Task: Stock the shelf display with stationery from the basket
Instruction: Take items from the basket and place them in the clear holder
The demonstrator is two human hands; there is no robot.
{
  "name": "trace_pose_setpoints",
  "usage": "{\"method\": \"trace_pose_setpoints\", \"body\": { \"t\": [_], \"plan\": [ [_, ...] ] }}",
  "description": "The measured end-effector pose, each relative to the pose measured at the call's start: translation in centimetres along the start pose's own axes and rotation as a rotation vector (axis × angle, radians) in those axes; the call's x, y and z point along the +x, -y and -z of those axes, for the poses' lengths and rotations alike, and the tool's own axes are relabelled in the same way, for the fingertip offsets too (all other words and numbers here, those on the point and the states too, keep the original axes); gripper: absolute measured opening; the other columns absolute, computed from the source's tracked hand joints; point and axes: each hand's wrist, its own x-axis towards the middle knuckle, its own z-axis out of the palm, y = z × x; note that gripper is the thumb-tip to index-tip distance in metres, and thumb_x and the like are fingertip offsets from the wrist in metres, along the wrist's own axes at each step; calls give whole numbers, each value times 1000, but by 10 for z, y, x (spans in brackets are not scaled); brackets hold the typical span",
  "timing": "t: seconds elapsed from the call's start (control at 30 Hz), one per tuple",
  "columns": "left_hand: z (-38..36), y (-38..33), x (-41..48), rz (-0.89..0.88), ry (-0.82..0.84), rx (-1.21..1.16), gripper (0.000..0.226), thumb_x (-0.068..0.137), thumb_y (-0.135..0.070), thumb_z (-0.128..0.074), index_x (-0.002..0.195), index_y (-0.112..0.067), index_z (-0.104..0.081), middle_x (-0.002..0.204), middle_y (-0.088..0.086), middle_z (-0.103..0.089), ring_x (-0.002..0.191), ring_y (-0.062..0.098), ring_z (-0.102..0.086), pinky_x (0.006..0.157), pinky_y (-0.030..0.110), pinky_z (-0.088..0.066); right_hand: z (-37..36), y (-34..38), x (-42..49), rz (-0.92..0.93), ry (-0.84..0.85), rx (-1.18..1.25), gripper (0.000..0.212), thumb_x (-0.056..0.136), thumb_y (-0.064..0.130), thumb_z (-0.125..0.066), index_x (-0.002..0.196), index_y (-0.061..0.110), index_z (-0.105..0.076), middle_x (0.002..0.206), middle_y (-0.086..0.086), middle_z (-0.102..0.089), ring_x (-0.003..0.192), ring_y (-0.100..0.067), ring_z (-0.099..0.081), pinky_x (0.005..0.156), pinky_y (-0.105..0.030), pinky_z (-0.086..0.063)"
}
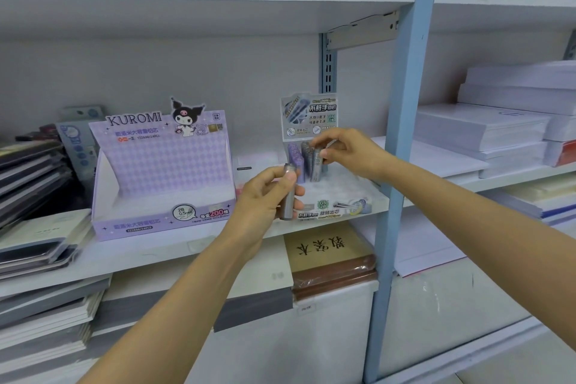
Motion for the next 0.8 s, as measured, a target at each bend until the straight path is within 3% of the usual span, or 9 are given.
{"method": "trace_pose_setpoints", "body": {
  "t": [0.1,0.23,0.33,0.4,0.5,0.6,0.8],
  "plan": [
    [0,2,2,-12,-44,-17,21,89,-34,-62,102,-19,-67,83,-2,-71,70,15,-69,60,22,-53,-6,-1,0,29,-96,-34,15,91,5,-63,99,18,-62,97,-2,-65,86,-18,-67,78,-27,-56],
    [-1,3,2,-17,-69,-57,19,89,-31,-63,102,-18,-69,82,-1,-72,67,14,-69,59,23,-55,-19,-12,-5,35,-138,-120,10,87,5,-69,97,6,-71,93,-2,-63,86,-17,-60,80,-34,-54],
    [-1,3,1,-14,-86,-63,19,91,-30,-61,102,-18,-71,84,0,-73,67,14,-68,62,24,-56,-16,-8,-7,58,-160,-179,14,91,17,-66,102,13,-73,100,0,-57,87,-11,-55,76,-23,-43],
    [-1,2,0,-6,-82,-74,19,92,-30,-60,103,-18,-70,86,1,-74,67,14,-68,61,23,-56,-9,3,-11,56,-186,-41,17,93,24,-63,108,21,-71,110,2,-60,93,-10,-58,77,-18,-43],
    [-6,-2,0,-4,-47,-110,22,91,-30,-60,108,-18,-67,89,6,-75,67,15,-70,59,23,-56,-2,21,-23,71,-34,309,26,95,21,-59,120,23,-67,115,8,-69,103,-6,-64,77,-18,-50],
    [-14,-6,-2,-14,-23,-139,36,88,-32,-61,117,-12,-60,92,9,-76,68,18,-71,58,23,-56,-6,30,-33,104,154,305,31,96,16,-58,127,16,-63,116,4,-70,108,-9,-64,84,-20,-50],
    [-23,-11,-4,-15,-40,-167,37,94,-28,-58,123,-7,-49,94,10,-76,69,21,-72,62,26,-58,-7,37,-42,92,142,411,22,92,11,-63,114,10,-69,108,-5,-72,103,-12,-66,86,-18,-50]
  ]
}}
